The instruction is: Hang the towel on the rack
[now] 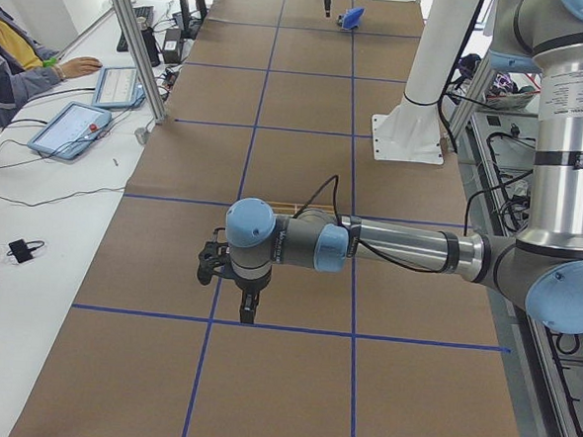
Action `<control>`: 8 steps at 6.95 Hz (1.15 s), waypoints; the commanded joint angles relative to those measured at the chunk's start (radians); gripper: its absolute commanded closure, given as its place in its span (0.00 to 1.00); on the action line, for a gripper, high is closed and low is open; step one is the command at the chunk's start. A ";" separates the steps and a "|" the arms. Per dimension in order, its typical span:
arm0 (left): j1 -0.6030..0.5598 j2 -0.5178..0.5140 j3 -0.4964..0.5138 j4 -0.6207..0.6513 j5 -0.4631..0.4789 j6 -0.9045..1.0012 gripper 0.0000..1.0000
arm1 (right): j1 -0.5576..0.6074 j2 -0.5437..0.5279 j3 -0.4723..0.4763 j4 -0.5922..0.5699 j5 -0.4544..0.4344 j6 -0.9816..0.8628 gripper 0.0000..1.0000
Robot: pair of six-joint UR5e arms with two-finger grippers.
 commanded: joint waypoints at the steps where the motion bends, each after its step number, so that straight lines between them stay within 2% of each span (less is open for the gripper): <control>1: 0.000 -0.001 -0.003 0.000 -0.001 0.000 0.02 | 0.000 -0.018 -0.018 0.002 0.000 0.051 0.09; 5: 0.000 -0.004 -0.003 0.000 -0.001 0.000 0.02 | -0.008 -0.043 -0.103 0.146 0.000 0.045 0.15; 8: 0.000 -0.004 -0.005 -0.002 -0.001 0.000 0.02 | -0.014 -0.041 -0.133 0.178 -0.001 0.047 0.21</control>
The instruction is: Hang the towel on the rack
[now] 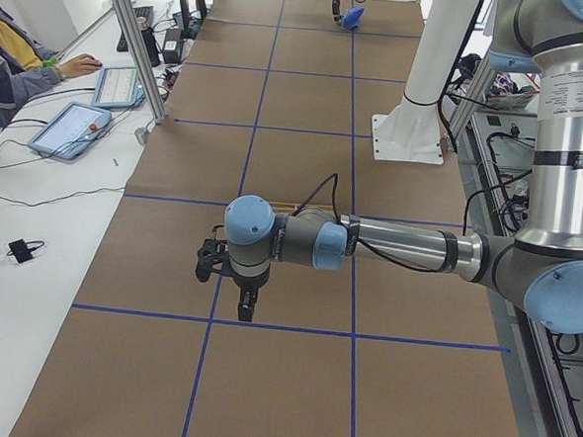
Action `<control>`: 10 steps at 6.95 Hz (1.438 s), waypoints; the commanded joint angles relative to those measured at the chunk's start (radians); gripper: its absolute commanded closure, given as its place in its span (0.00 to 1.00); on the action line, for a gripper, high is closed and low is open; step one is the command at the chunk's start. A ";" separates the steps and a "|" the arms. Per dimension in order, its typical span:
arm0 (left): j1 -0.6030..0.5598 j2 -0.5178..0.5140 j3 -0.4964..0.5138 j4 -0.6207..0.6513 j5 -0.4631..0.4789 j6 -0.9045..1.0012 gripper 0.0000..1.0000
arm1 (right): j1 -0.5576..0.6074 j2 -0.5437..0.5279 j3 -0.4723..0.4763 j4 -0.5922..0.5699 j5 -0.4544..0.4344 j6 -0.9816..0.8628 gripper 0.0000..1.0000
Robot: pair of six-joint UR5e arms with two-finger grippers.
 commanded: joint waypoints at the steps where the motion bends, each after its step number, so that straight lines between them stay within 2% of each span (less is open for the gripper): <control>1: 0.000 0.000 -0.001 0.000 0.000 0.000 0.02 | -0.003 0.005 -0.018 0.014 0.001 0.006 0.22; 2: 0.000 0.000 0.001 0.000 0.000 0.000 0.02 | -0.003 0.007 -0.019 0.013 0.004 0.008 0.24; 4: 0.000 0.000 0.001 0.000 0.000 0.000 0.02 | -0.003 0.013 -0.019 0.014 0.012 0.020 0.43; 9: 0.000 0.000 0.004 0.000 0.002 0.002 0.02 | -0.003 0.022 -0.028 0.013 0.010 0.017 0.44; 10: 0.000 0.000 0.001 0.000 0.000 0.000 0.02 | -0.003 0.021 -0.028 0.013 0.010 0.017 0.49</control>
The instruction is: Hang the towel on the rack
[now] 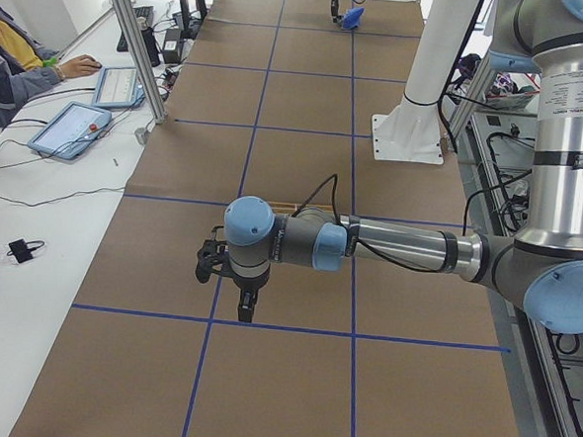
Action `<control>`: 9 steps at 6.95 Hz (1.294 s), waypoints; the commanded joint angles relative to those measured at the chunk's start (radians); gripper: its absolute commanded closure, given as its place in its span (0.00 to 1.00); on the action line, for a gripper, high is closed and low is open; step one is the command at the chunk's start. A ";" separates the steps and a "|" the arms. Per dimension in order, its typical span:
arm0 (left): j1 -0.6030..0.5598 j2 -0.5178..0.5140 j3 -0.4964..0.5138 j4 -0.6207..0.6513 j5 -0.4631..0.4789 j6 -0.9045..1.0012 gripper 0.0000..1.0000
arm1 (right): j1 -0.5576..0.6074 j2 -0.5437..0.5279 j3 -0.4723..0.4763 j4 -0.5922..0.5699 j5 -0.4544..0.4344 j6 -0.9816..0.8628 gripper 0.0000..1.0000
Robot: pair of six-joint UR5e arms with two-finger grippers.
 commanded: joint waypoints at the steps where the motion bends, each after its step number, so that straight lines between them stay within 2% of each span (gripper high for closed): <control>1: 0.000 0.000 -0.001 0.000 -0.001 -0.001 0.02 | 0.000 -0.001 -0.002 0.000 0.000 -0.002 0.57; 2: 0.000 0.000 -0.002 0.000 -0.001 -0.001 0.02 | 0.000 -0.001 -0.002 -0.002 0.000 -0.001 0.76; 3: 0.000 0.001 -0.001 0.000 -0.001 -0.001 0.02 | 0.000 -0.001 -0.002 -0.002 0.002 -0.001 0.99; 7: 0.000 0.000 -0.002 0.000 -0.001 -0.001 0.02 | 0.000 -0.001 0.014 -0.002 0.006 -0.004 1.00; 8: 0.000 0.000 -0.004 0.000 -0.001 -0.001 0.02 | 0.002 -0.004 0.038 -0.002 0.015 -0.004 1.00; 9: 0.000 0.000 -0.002 0.000 -0.001 -0.001 0.02 | 0.009 -0.018 0.103 -0.006 0.015 -0.004 1.00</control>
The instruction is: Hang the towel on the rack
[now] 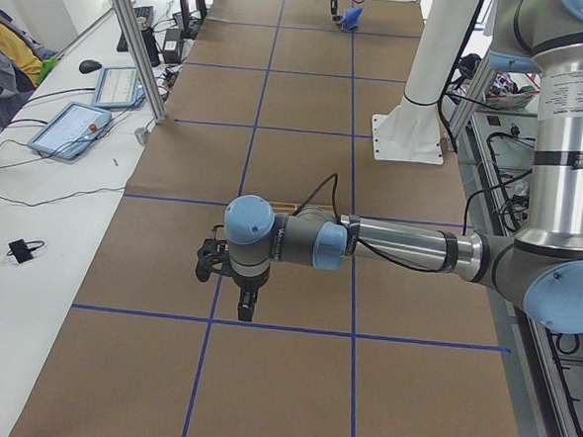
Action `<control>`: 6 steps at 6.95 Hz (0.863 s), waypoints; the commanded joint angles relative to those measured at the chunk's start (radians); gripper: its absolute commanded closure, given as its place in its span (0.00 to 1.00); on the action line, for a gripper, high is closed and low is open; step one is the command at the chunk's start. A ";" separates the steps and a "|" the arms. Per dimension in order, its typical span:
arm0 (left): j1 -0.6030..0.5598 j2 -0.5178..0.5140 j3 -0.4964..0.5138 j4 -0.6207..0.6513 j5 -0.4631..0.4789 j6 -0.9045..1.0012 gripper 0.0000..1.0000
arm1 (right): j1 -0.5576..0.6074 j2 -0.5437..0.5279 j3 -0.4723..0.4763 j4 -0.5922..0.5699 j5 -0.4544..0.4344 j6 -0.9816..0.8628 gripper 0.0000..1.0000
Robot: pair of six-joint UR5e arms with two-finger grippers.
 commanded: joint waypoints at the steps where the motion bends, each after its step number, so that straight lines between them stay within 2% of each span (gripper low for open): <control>1: 0.000 0.000 0.003 0.000 0.000 0.002 0.02 | 0.028 -0.013 0.111 -0.007 0.009 0.002 1.00; 3: -0.002 0.006 -0.010 -0.018 -0.012 0.005 0.02 | 0.078 0.000 0.204 -0.039 0.017 0.011 1.00; 4: -0.002 0.009 -0.010 -0.055 -0.064 0.002 0.02 | 0.080 0.031 0.319 -0.164 0.014 0.049 1.00; 5: 0.001 0.000 -0.016 -0.058 -0.154 -0.038 0.02 | 0.078 0.075 0.432 -0.306 0.014 0.093 1.00; 6: 0.005 -0.023 -0.015 -0.092 -0.194 -0.142 0.02 | 0.077 0.147 0.500 -0.426 0.015 0.144 1.00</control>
